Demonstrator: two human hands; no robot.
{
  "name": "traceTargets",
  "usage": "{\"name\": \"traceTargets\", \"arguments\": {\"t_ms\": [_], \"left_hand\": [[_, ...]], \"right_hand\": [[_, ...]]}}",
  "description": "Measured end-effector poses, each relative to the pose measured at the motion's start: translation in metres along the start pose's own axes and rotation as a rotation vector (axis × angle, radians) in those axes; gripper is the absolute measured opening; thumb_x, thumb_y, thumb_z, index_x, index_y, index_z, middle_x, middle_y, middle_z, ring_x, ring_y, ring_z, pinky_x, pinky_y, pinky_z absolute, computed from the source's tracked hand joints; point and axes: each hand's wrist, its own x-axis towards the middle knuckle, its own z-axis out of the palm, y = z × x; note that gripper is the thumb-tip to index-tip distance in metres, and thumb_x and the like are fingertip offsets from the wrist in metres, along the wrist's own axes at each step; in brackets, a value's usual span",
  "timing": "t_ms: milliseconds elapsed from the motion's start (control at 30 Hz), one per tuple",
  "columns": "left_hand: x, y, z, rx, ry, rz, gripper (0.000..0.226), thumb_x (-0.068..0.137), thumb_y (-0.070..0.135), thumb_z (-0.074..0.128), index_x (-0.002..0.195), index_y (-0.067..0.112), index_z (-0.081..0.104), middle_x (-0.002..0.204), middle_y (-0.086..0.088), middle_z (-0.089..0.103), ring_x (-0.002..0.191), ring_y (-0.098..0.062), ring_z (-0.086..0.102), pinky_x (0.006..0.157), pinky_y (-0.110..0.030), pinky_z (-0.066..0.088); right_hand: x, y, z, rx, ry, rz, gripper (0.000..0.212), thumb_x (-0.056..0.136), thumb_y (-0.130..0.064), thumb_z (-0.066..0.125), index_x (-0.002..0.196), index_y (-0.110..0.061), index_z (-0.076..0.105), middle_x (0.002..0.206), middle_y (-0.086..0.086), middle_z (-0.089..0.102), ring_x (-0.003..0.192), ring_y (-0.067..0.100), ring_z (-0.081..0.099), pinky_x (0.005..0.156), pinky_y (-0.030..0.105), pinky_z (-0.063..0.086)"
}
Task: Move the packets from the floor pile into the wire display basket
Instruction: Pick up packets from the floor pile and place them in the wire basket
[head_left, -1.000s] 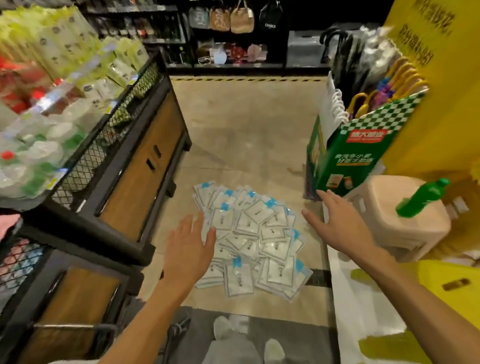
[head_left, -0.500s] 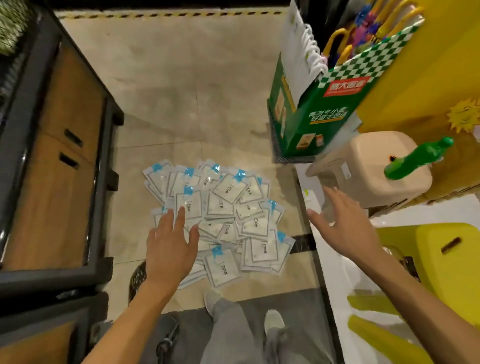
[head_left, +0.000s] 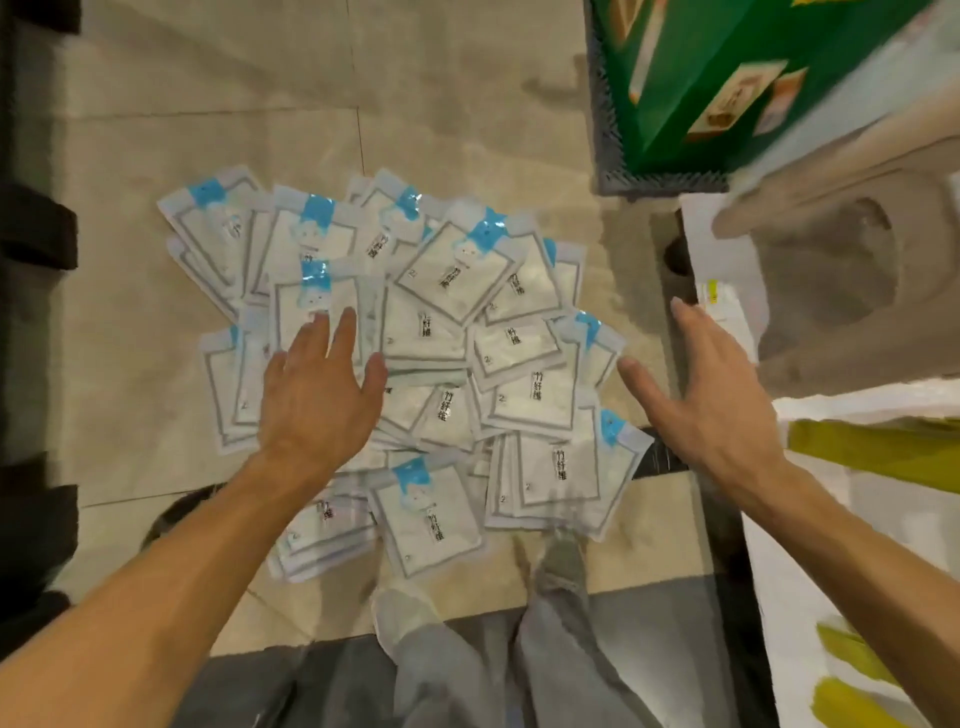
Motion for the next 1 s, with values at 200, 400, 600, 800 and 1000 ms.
{"name": "traceTargets", "arguments": {"t_ms": [200, 400, 600, 800, 1000], "left_hand": [[0.114, -0.03, 0.13, 0.019, -0.008, -0.025, 0.068, 0.107, 0.051, 0.031, 0.163, 0.018, 0.014, 0.169, -0.014, 0.015, 0.156, -0.03, 0.016, 0.125, -0.049, 0.015], [0.208, -0.056, 0.227, -0.043, -0.018, -0.102, 0.085, 0.101, 0.066, 0.03, 0.163, 0.013, 0.007, 0.17, -0.015, 0.008, 0.157, -0.029, 0.009, 0.126, -0.048, 0.011], [0.257, -0.069, 0.289, -0.105, -0.016, -0.221, 0.106, 0.091, 0.08, 0.029, 0.162, 0.008, -0.004, 0.171, -0.009, -0.01, 0.157, -0.021, -0.012, 0.126, -0.043, -0.01], [0.255, -0.066, 0.281, -0.269, 0.13, -0.21, 0.093, 0.084, 0.065, 0.068, 0.151, 0.007, 0.039, 0.16, -0.015, 0.035, 0.152, -0.031, 0.024, 0.124, -0.05, 0.017], [0.219, -0.039, 0.255, -0.552, 0.078, -0.372, 0.09, 0.072, 0.032, 0.092, 0.143, 0.005, 0.044, 0.137, -0.01, 0.055, 0.124, -0.032, 0.052, 0.098, -0.04, 0.046]], "right_hand": [[0.078, 0.053, 0.164, 0.043, -0.021, 0.041, 0.093, 0.09, -0.076, 0.05, 0.162, -0.022, 0.023, 0.166, 0.006, 0.033, 0.153, 0.027, 0.03, 0.123, 0.05, 0.031], [0.136, 0.094, 0.297, 0.059, -0.057, 0.087, 0.115, 0.082, -0.084, 0.049, 0.165, -0.021, 0.0, 0.173, 0.01, 0.006, 0.159, 0.026, 0.006, 0.128, 0.043, 0.013], [0.17, 0.124, 0.373, 0.161, 0.002, 0.289, 0.147, 0.058, -0.092, 0.047, 0.16, 0.006, 0.007, 0.171, 0.022, 0.002, 0.159, 0.031, 0.002, 0.129, 0.044, 0.004], [0.169, 0.132, 0.382, 0.292, 0.079, 0.34, 0.112, 0.062, -0.087, 0.067, 0.138, -0.007, 0.052, 0.158, 0.018, 0.036, 0.149, 0.033, 0.031, 0.122, 0.053, 0.026], [0.157, 0.13, 0.355, 0.53, 0.135, 0.335, 0.066, 0.077, -0.044, 0.081, 0.124, -0.006, 0.055, 0.14, 0.012, 0.049, 0.134, 0.033, 0.045, 0.113, 0.055, 0.039]]}}
